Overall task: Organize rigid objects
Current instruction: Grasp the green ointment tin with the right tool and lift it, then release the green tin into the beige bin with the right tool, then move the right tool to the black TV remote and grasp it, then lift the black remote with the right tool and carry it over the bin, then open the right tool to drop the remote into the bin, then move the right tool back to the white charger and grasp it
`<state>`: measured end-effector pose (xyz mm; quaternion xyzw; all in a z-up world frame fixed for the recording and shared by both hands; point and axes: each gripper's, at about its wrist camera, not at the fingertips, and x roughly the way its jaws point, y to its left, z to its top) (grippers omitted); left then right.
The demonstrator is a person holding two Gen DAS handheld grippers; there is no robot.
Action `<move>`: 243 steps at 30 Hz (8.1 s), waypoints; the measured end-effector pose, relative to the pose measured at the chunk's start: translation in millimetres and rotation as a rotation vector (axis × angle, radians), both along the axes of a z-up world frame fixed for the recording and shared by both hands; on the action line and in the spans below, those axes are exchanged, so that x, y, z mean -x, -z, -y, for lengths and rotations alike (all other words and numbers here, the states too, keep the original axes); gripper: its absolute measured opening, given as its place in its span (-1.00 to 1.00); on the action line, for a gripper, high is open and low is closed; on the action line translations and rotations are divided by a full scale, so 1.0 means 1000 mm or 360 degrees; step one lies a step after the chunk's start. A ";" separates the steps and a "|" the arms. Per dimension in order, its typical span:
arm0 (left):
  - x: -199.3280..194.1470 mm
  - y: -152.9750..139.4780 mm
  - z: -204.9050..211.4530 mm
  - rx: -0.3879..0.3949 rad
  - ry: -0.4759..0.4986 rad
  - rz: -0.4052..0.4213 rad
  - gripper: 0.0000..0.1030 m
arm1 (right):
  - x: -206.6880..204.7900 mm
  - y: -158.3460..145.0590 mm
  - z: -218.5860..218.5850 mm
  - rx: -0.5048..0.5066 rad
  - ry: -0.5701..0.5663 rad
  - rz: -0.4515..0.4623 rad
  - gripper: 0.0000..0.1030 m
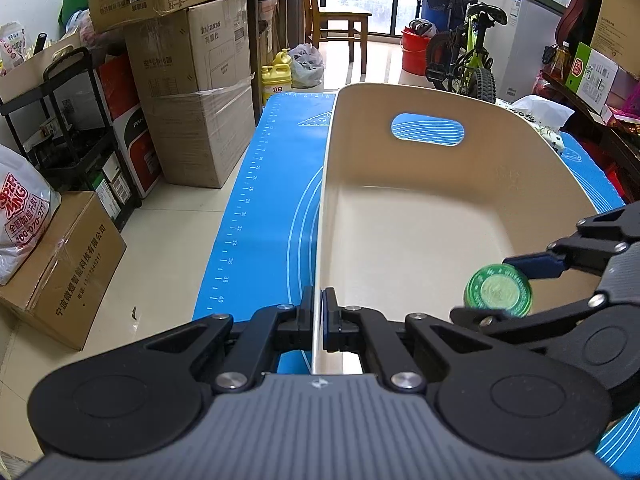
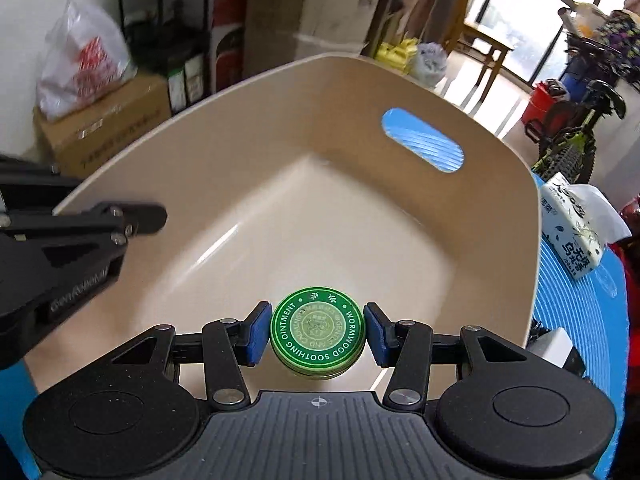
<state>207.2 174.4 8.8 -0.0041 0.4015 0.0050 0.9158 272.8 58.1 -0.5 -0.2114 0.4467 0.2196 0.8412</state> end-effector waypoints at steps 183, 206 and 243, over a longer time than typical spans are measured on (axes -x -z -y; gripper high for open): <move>-0.001 0.000 0.001 -0.0020 0.0006 0.0017 -0.92 | 0.006 -0.053 0.094 -0.0695 0.0164 0.0394 0.02; -0.003 0.002 0.002 -0.0036 0.0012 0.0020 -0.91 | -0.013 -0.011 0.055 -0.0346 0.0074 0.0148 -0.50; -0.002 0.002 0.003 -0.0046 0.0011 0.0021 -0.90 | 0.011 -0.056 0.192 -0.0578 0.0498 0.0527 0.91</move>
